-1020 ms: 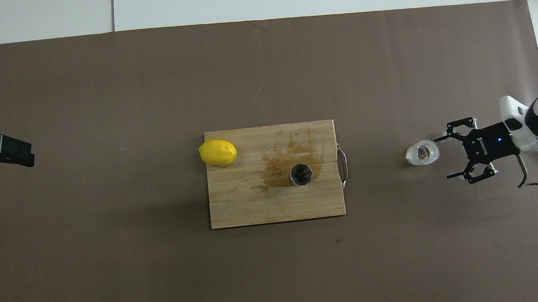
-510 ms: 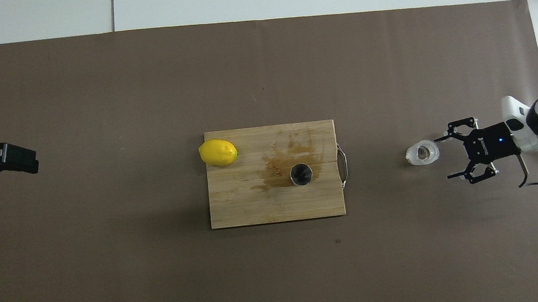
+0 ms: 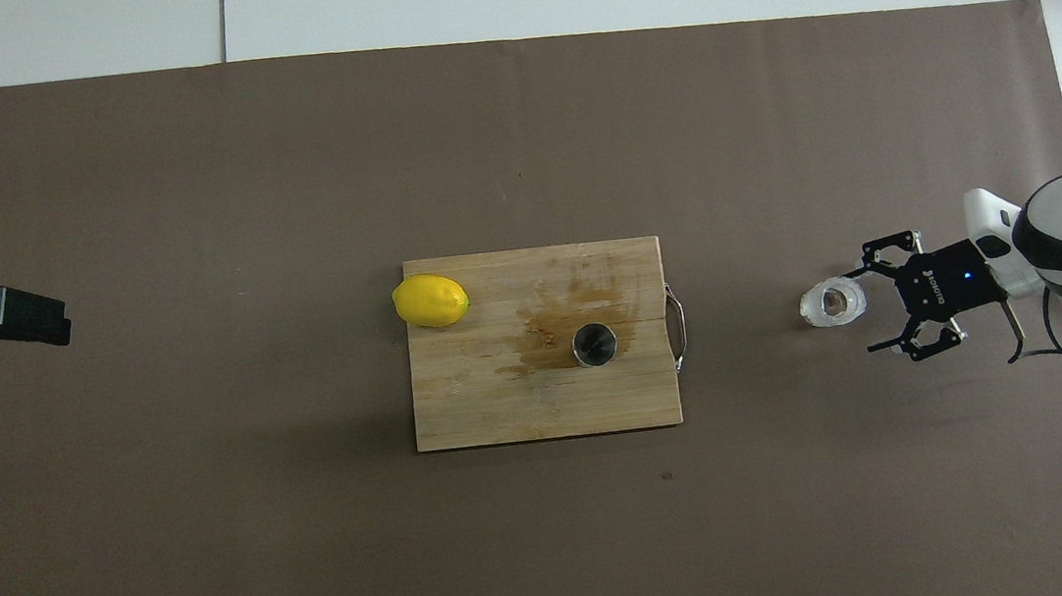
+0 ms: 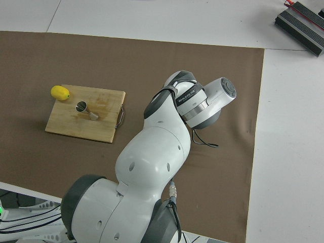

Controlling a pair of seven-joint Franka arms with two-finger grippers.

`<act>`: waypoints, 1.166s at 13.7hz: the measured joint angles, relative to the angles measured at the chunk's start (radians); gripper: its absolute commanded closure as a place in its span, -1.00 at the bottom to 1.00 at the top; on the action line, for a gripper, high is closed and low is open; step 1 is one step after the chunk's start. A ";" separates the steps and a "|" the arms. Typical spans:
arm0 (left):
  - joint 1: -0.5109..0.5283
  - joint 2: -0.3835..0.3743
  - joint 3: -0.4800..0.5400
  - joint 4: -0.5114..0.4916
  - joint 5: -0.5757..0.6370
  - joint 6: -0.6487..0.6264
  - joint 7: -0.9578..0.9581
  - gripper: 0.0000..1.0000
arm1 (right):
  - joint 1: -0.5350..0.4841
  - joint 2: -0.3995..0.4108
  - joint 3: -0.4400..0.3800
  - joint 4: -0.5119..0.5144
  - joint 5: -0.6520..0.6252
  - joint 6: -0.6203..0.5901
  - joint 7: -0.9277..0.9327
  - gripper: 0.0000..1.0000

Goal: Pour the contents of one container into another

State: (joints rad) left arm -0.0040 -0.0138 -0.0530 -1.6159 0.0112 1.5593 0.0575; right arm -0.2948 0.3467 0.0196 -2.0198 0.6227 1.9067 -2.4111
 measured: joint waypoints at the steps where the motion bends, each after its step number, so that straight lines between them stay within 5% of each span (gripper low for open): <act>1: 0.000 0.000 0.001 0.000 0.000 0.001 0.000 -1.00 | 0.000 0.002 0.002 0.005 0.000 0.000 0.000 -1.00; 16: 0.000 0.001 0.003 -0.001 -0.001 0.004 0.000 -1.00 | 0.017 0.027 0.026 0.007 0.046 0.035 0.000 -1.00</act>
State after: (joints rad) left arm -0.0040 -0.0130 -0.0504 -1.6168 0.0105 1.5630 0.0575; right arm -0.2775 0.3737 0.0453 -2.0128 0.6688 1.9414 -2.4113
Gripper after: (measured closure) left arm 0.000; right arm 0.000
